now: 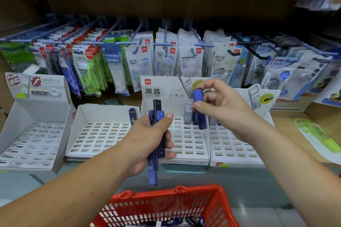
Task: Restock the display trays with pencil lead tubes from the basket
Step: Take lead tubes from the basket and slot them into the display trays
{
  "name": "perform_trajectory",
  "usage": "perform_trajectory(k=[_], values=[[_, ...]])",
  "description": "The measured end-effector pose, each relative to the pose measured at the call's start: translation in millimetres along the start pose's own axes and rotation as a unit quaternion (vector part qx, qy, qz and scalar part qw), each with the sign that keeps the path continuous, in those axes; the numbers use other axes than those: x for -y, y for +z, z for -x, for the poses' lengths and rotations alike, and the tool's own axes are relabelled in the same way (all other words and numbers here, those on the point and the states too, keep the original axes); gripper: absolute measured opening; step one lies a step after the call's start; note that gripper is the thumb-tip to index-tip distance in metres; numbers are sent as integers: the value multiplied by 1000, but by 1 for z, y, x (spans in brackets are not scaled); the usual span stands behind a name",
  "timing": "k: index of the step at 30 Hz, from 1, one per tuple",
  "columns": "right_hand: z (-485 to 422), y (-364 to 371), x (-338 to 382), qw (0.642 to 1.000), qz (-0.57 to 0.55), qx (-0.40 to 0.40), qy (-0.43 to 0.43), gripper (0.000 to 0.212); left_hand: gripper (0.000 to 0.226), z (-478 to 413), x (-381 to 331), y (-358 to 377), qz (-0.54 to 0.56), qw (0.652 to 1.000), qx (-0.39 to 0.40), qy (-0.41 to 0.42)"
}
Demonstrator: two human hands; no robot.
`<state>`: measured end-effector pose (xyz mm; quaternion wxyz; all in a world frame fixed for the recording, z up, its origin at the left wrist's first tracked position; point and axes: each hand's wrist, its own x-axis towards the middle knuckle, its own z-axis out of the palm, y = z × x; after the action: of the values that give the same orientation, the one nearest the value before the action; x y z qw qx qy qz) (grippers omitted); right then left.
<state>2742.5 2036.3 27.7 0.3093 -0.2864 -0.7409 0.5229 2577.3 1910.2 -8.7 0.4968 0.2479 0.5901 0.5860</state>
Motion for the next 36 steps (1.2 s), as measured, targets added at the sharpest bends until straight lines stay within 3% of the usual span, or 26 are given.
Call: perform_trajectory(k=[3, 5, 9, 14, 28, 31, 34, 36], values=[[-4, -5, 2, 998, -40, -50, -2, 21, 27, 0, 5, 4, -12, 1000, 11, -5], [-8, -8, -3, 997, 7, -76, -8, 21, 27, -1, 8, 6, -15, 1000, 12, -4], [-10, -6, -18, 986, 145, -78, -36, 42, 26, -4, 9, 7, -1, 1000, -8, 8], [-10, -8, -33, 969, 224, -90, -52, 23, 23, -7, 6, 7, 18, 998, -41, 36], [-9, -14, -42, 972, 219, -82, -31, 21, 25, -9, 3, 4, 46, 995, -66, 62], [-9, -9, -45, 943, 310, -88, -80, 13, 25, -8, 3, 5, 68, 993, -70, 64], [-5, -1, -41, 887, 434, -84, -131, 20, 25, -7, 0, 8, 80, 992, -72, 63], [-1, 2, -34, 856, 498, -72, -114, 26, 24, -7, -2, 10, 91, 991, -78, 66]])
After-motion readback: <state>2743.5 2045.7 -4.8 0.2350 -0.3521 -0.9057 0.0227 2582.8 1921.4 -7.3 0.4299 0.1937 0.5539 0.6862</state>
